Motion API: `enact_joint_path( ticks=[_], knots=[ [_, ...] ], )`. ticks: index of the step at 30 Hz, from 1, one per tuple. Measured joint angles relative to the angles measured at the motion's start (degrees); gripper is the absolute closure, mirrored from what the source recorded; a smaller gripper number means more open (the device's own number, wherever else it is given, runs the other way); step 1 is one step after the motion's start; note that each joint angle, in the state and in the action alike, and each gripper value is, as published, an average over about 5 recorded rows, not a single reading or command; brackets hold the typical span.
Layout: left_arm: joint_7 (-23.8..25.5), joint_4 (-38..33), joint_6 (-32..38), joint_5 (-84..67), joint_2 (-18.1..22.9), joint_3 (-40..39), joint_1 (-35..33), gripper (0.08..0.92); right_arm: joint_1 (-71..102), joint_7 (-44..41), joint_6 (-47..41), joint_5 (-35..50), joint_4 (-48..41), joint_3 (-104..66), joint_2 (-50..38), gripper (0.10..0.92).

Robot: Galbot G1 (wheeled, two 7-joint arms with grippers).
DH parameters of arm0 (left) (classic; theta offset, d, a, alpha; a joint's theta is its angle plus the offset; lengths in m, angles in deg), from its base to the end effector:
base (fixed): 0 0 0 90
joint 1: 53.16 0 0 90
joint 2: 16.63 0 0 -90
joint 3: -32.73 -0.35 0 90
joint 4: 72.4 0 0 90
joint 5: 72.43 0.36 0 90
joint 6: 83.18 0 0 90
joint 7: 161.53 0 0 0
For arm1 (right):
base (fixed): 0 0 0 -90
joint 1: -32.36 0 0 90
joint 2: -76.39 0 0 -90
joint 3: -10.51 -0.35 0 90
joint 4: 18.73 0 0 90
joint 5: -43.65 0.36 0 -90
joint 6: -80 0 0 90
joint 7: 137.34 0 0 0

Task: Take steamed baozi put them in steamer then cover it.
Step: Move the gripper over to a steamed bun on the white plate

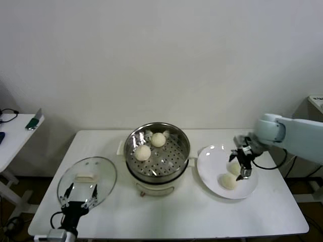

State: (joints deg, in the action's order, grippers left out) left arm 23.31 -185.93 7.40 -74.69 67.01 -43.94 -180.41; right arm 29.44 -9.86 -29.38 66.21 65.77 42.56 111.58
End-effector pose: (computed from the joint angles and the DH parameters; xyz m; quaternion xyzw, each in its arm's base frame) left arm 0.1367 0.0985 -0.3509 0.0321 -0.9901 -0.0825 0.1092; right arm 0.4789 -0.1392 -0.1660 0.5134 -0.5282 0.5045 0.4505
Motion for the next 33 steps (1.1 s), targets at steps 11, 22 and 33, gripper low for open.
enact_joint_path(
  ticks=[11, 22, 33],
  knots=[
    [0.0, 0.04, 0.2, 0.12, 0.02, -0.07, -0.3, 0.177, 9.53, 3.34, -3.32, -3.13, -3.64, -6.07, 2.36, 0.203],
    [0.02, 0.02, 0.21, 0.2, 0.02, -0.21, -0.14, 0.177, 15.21, 5.01, -5.12, -4.86, -6.18, -9.82, 3.16, 0.218],
    [0.02, -0.09, 0.17, 0.32, -0.03, -0.18, -0.07, 0.177, 17.19, 4.99, -4.86, -5.37, -7.64, -12.52, 3.92, 0.353]
  ],
)
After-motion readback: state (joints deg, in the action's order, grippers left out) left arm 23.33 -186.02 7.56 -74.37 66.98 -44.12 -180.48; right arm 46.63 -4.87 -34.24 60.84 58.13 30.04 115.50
